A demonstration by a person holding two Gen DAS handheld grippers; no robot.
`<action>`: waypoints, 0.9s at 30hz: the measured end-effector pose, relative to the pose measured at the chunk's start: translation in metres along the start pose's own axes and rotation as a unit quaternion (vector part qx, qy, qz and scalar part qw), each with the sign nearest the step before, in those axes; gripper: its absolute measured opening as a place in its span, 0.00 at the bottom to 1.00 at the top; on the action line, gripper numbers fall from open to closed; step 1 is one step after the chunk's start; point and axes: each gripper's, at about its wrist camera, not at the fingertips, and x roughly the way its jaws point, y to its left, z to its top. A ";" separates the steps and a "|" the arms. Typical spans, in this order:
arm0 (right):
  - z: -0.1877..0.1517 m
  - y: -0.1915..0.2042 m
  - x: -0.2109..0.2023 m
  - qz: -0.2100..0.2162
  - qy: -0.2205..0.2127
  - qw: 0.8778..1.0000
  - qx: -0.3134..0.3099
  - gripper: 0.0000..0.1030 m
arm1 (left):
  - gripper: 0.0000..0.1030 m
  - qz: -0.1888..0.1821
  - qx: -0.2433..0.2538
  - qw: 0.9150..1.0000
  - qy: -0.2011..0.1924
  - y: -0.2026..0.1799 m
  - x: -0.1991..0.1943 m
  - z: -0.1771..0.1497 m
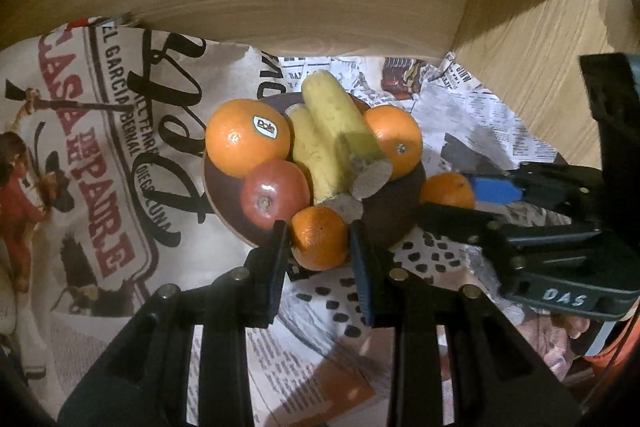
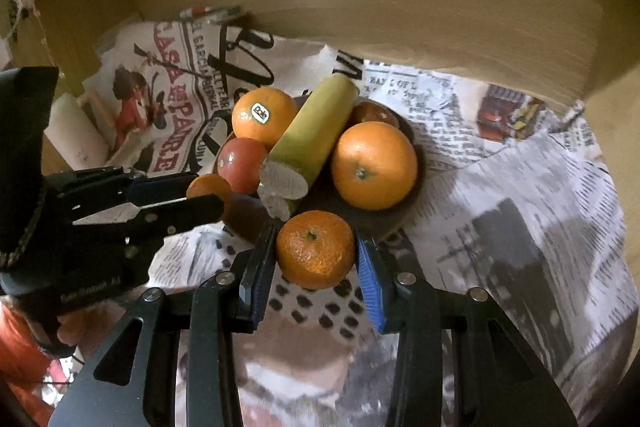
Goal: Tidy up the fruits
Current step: 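Lower both tangerines onto the dark plate and open both tools, then grasp a brown chestnut with the left tool while the right tool grasps another chestnut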
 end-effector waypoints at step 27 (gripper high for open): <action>0.007 0.005 0.006 -0.015 0.003 1.000 -0.016 0.42 | 0.36 0.000 0.000 1.000 -0.021 0.000 -0.015 0.002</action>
